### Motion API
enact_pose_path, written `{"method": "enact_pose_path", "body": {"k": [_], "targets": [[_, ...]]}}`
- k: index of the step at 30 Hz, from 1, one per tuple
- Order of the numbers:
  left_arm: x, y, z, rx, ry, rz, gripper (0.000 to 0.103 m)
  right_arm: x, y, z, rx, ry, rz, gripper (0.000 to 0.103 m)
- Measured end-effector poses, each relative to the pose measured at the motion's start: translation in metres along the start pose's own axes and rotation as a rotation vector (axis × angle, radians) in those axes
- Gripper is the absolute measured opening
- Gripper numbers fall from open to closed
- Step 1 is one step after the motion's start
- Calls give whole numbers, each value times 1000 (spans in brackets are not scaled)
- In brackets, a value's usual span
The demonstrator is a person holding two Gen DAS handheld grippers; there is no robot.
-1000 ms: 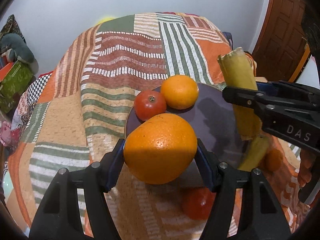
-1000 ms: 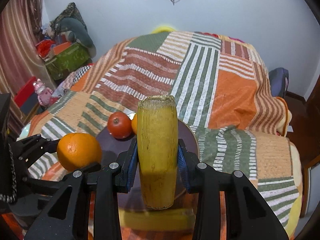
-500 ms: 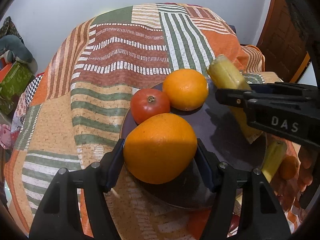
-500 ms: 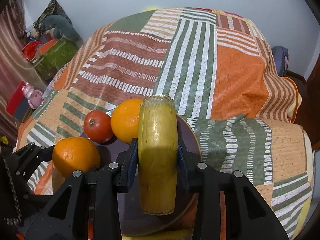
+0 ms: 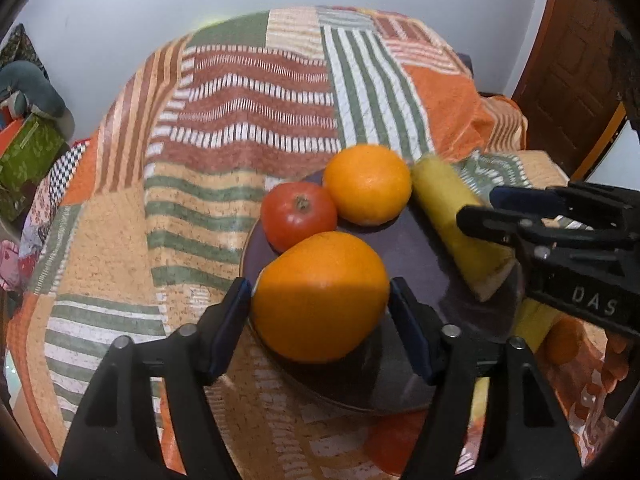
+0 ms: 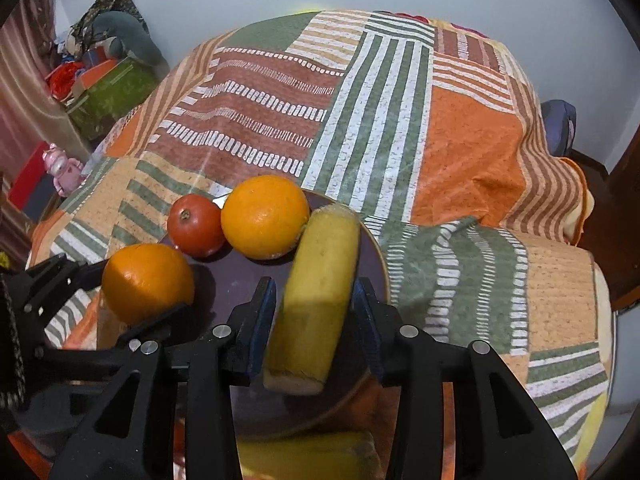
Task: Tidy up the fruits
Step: 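Lower the cob and orange onto the purple plate and open both grippers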
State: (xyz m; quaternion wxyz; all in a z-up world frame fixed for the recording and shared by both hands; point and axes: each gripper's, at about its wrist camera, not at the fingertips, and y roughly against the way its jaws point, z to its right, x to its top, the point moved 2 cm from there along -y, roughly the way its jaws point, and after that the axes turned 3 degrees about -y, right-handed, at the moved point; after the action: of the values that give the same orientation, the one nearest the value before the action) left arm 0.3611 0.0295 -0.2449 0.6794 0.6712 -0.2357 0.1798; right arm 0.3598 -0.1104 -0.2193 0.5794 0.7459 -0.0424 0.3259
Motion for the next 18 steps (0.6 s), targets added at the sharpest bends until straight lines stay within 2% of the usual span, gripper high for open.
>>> {"method": "enact_pose_path", "body": {"k": [2,6,8,10,14,16,18], "targets": [[2,12,3,8,-16,33,82,-3,8,1,-13,16,11,37],[1,33,8,24,-49,67,84,-9,31,2,-6,25,42,38],[0,42,9,17,-54,68,84,-14,44,3,-5,30,60,41],[-6,52,10,7,-58,70,84,-22,59,6,-9,36,86,52],[-19,63,14,-7,-66,60,89,-37,82,9,-13,53,113,60],[-28,64,19,-24,-77,47,91,-45,86,12,-22,60,116,72],[-37,61,22,-24,-86,16,92,-53,89,13,-28,63,119,78]]}}
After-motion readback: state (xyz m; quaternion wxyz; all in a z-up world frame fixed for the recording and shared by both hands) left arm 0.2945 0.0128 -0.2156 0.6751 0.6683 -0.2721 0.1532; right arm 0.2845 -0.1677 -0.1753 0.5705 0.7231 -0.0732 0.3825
